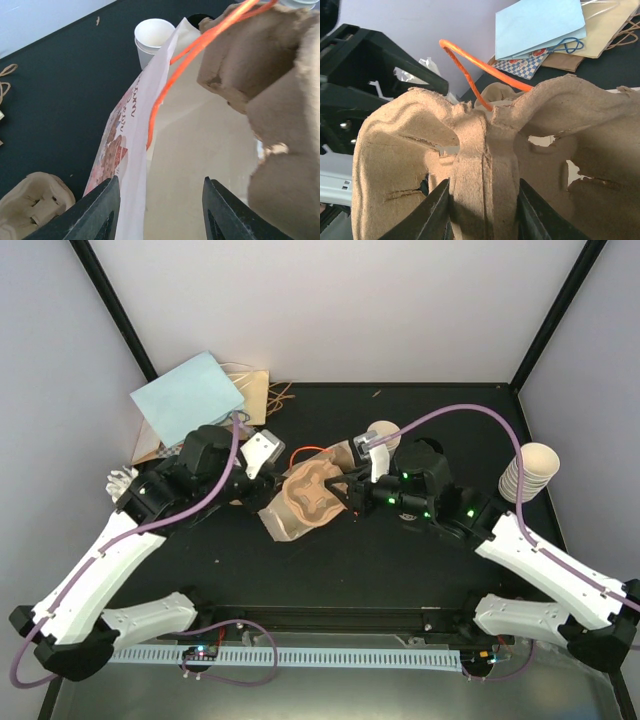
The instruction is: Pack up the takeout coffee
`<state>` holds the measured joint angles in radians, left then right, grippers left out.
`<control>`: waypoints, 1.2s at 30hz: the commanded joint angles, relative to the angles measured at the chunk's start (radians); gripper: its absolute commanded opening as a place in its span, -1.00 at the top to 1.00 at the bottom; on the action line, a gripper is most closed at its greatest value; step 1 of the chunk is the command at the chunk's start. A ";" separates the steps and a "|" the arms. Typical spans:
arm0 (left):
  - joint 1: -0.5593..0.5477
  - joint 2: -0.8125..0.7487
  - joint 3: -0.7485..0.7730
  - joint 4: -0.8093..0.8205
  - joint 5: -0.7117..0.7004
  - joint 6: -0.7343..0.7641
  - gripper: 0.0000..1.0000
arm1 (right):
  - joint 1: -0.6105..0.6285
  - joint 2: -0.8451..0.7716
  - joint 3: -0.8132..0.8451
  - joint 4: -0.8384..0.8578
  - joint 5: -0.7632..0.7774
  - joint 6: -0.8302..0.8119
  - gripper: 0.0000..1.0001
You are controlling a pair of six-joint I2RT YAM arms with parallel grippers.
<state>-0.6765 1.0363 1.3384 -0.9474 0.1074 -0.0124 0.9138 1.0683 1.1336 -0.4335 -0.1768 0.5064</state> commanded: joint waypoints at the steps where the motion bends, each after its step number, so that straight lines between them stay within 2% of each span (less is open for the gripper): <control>1: -0.007 -0.059 0.025 -0.033 0.069 -0.059 0.04 | -0.002 0.006 0.006 0.027 0.024 -0.014 0.37; 7: -0.006 -0.117 -0.019 -0.022 0.146 -0.122 0.04 | -0.003 0.018 0.006 0.024 0.025 -0.014 0.37; 23: -0.007 -0.102 -0.007 -0.070 0.013 -0.147 0.05 | -0.003 0.069 0.006 -0.039 0.016 -0.054 0.38; 29: -0.006 -0.071 0.028 -0.060 0.002 -0.145 0.05 | -0.003 0.097 0.020 -0.075 0.024 -0.078 0.38; 36: -0.005 -0.010 0.042 -0.047 0.041 -0.111 0.16 | -0.003 0.104 0.029 -0.085 0.012 -0.088 0.38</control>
<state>-0.6765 0.9966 1.3479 -1.0019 0.1307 -0.1478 0.9138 1.1824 1.1347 -0.5179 -0.1661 0.4423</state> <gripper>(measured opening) 0.427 0.313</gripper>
